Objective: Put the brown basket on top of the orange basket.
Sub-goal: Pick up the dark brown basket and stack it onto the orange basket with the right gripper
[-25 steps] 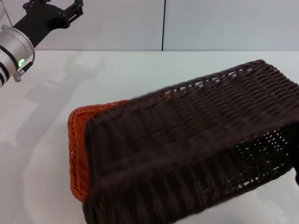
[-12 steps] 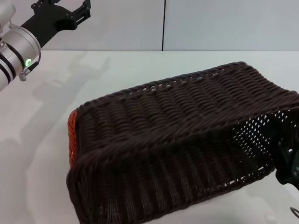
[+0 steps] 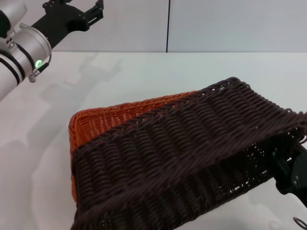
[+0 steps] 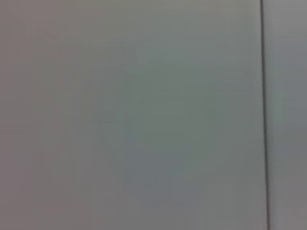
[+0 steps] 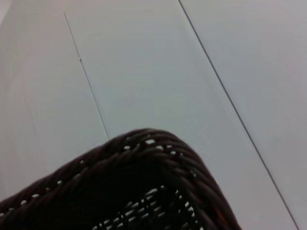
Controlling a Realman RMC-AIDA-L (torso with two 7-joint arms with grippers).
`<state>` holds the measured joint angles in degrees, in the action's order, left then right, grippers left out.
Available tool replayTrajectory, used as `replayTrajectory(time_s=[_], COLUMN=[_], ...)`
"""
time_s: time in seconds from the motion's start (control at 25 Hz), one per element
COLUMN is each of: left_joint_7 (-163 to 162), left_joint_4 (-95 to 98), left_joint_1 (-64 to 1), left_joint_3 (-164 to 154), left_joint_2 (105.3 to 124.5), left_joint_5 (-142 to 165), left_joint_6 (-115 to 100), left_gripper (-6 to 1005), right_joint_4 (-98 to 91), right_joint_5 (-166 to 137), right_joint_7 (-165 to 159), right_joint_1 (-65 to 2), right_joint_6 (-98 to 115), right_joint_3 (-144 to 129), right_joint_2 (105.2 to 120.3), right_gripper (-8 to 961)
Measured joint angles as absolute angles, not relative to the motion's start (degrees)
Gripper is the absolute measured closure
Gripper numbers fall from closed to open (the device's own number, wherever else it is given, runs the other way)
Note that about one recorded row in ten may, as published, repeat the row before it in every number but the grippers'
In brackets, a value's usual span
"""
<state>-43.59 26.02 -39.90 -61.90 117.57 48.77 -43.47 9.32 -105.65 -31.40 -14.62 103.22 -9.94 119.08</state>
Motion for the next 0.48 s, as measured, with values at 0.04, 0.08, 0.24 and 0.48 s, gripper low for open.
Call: replayTrajectory(time_s=[0.04, 0.08, 0.24, 0.48], left_joint_7=[-43.6, -43.6, -43.6, -43.6], left_joint_4=[26.0, 26.0, 26.0, 26.0], left_joint_1=[-40.0, -40.1, -40.3, -40.4], left_joint_3=[-62.2, -62.3, -62.4, -62.4], left_joint_2=[117.57, 117.58, 117.63, 117.68], left_joint_5=[48.8, 48.8, 48.8, 48.8], left_joint_6=[-43.4, -43.4, -43.3, -43.3], left_gripper=[140, 140, 140, 140], right_joint_4=[9.3, 9.3, 8.4, 7.7], right_joint_5=[-105.7, -105.7, -105.7, -105.3], right_joint_7=[-31.5, -31.6, -33.2, -34.9], right_joint_1=[-14.6, -14.6, -14.7, -14.8], right_joint_6=[103.2, 103.2, 102.6, 102.1], right_joint_3=[-9.9, -9.9, -9.9, -9.2], right_joint_2=[119.07, 119.04, 118.94, 118.98], right_gripper=[740, 673, 503, 396])
